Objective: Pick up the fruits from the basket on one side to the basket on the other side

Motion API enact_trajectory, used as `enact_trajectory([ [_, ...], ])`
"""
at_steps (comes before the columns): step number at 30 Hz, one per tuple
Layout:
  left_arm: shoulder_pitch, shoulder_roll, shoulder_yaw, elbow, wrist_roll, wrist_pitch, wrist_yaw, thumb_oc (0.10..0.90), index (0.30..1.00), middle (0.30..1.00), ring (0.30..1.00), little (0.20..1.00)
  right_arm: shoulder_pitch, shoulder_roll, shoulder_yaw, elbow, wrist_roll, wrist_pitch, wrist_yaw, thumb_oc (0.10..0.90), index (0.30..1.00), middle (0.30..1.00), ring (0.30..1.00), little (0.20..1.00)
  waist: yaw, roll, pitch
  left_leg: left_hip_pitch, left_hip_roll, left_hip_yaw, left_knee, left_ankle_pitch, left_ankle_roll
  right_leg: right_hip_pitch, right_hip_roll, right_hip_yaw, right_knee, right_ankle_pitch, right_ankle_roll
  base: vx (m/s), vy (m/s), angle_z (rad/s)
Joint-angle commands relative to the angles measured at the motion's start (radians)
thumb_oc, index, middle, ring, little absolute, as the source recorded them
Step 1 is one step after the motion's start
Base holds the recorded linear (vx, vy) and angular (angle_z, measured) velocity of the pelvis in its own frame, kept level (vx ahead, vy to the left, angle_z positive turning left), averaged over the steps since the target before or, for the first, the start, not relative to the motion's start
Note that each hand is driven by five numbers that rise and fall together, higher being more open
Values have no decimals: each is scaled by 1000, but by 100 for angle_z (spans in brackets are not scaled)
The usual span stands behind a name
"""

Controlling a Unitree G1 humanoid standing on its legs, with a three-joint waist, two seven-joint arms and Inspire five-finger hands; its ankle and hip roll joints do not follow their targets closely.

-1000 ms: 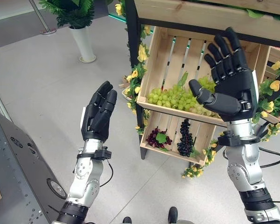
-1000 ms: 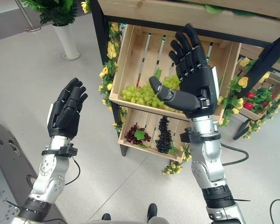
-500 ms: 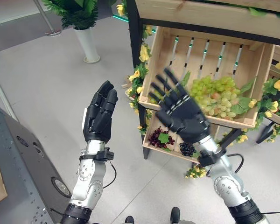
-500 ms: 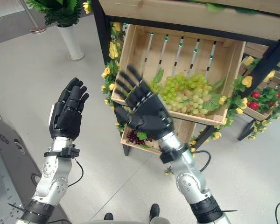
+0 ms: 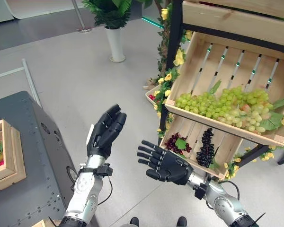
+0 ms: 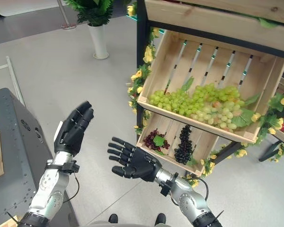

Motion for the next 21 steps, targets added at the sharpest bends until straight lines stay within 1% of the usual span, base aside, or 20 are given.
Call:
enact_trajectory([
  [1, -63, 36, -67, 94, 61, -15, -123, 800, 900, 900, 900, 900, -1, -13, 12, 7, -113, -182, -37, 800, 900, 900, 900, 900, -20, 19, -51, -67, -38, -26, -3, -10, 39, 6, 11, 125, 139, -125, 11, -26, -307, 39],
  [2, -66, 31, -72, 136, 58, -4, -135, 800, 900, 900, 900, 900, 4, -10, 5, 41, -134, -193, -65, 800, 900, 900, 900, 900, -32, 20, -50, -70, -37, -40, -3, -7, 37, 4, 29, 155, 136, -132, 4, -31, -302, 53],
  [3, -68, 28, -76, 184, 55, -9, -143, 800, 900, 900, 900, 900, 10, -6, -4, 76, -156, -209, -86, 800, 900, 900, 900, 900, -40, 22, -53, -75, -36, -51, -3, -3, 35, 2, 43, 172, 133, -135, -2, -50, -318, 79],
  [4, -69, 18, -70, 243, 64, -6, -150, 800, 900, 900, 900, 900, 16, 1, -20, 133, -180, -222, -113, 800, 900, 900, 900, 900, -46, 21, -51, -80, -31, -62, 1, -1, 29, 11, 54, 173, 119, -136, -9, -55, -283, 85],
  [5, -69, 15, -68, 253, 73, 2, -145, 800, 900, 900, 900, 900, 17, 4, -24, 144, -180, -214, -127, 800, 900, 900, 900, 900, -47, 21, -49, -81, -29, -63, 3, 0, 27, 14, 56, 170, 114, -135, -11, -111, -411, 82],
  [6, -64, 3, -67, 304, 97, 17, -117, 800, 900, 900, 900, 900, 21, 19, -37, 213, -240, -225, -155, 800, 900, 900, 900, 900, -52, 20, -46, -88, -17, -65, 5, 4, 17, 22, 71, 173, 87, -130, -21, -141, -456, 45],
  [7, -58, -12, -61, 372, 98, 18, -130, 800, 900, 900, 900, 900, 24, 22, -53, 286, -310, -260, -183, 800, 900, 900, 900, 900, -54, 16, -41, -100, -3, -61, 15, 11, 1, 31, 83, 168, 53, -119, -30, -163, -543, 45],
  [9, -33, -39, -51, 438, 144, 34, -123, 800, 900, 900, 900, 900, 31, 27, -76, 355, -337, -235, -217, 800, 900, 900, 900, 900, -57, 14, -30, -112, 30, -47, 22, 36, -24, 48, 99, 154, 15, -105, -41, -116, -381, 36],
  [10, -31, -40, -50, 443, 147, 37, -123, 800, 900, 900, 900, 900, 32, 29, -79, 360, -344, -232, -228, 800, 900, 900, 900, 900, -57, 14, -29, -112, 34, -45, 22, 40, -27, 50, 101, 153, 11, -103, -42, -164, -344, 23],
  [11, -27, -61, -45, 506, 169, 50, -151, 800, 900, 900, 900, 900, 29, 33, -106, 437, -381, -243, -291, 800, 900, 900, 900, 900, -59, 14, -19, -142, 58, -32, 15, 72, -48, 64, 114, 153, -17, -94, -55, -167, -295, 13],
  [13, -33, -77, -44, 548, 179, 62, -139, 800, 900, 900, 900, 900, 24, 43, -128, 490, -342, -195, -314, 800, 900, 900, 900, 900, -61, 16, -13, -156, 69, -28, 7, 90, -57, 73, 122, 150, -31, -91, -62, -163, -253, 15],
  [14, -50, -98, -37, 613, 189, 76, -151, 800, 900, 900, 900, 900, 14, 62, -164, 581, -341, -185, -343, 800, 900, 900, 900, 900, -63, 17, -5, -172, 70, -14, 21, 86, -56, 81, 125, 138, -35, -95, -69, -145, -170, 15],
  [15, -57, -107, -35, 634, 203, 90, -153, 800, 900, 900, 900, 900, 9, 66, -177, 609, -375, -181, -357, 800, 900, 900, 900, 900, -65, 17, -1, -176, 69, -2, 41, 75, -53, 81, 125, 132, -35, -98, -73, -224, -184, 21],
  [16, -74, -122, -41, 693, 243, 101, -166, 800, 900, 900, 900, 900, 4, 64, -187, 690, -399, -193, -380, 800, 900, 900, 900, 900, -74, 12, 6, -184, 61, 38, 121, 33, -43, 77, 115, 113, -27, -102, -85, -198, -99, 24],
  [17, -80, -128, -51, 715, 259, 117, -164, 800, 900, 900, 900, 900, 4, 63, -191, 713, -404, -181, -401, 800, 900, 900, 900, 900, -81, 6, 10, -186, 56, 62, 174, 7, -36, 74, 107, 107, -21, -101, -90, -177, -63, 34],
  [18, -81, -130, -55, 723, 263, 125, -160, 800, 900, 900, 900, 900, 4, 63, -192, 718, -409, -174, -411, 800, 900, 900, 900, 900, -85, 4, 13, -187, 54, 70, 196, -5, -33, 73, 104, 106, -18, -100, -92, -129, -1, 47],
  [19, -81, -135, -62, 762, 271, 125, -158, 800, 900, 900, 900, 900, 6, 61, -198, 752, -430, -172, -433, 800, 900, 900, 900, 900, -96, 1, 17, -174, 45, 86, 234, -34, -16, 65, 98, 103, -5, -98, -95, -104, 34, 62],
  [21, -83, -136, -57, 785, 268, 138, -159, 800, 900, 900, 900, 900, 10, 57, -204, 781, -446, -167, -444, 800, 900, 900, 900, 900, -104, 6, 18, -151, 43, 97, 245, -43, -11, 61, 100, 101, 3, -99, -98, -77, 55, 63],
])
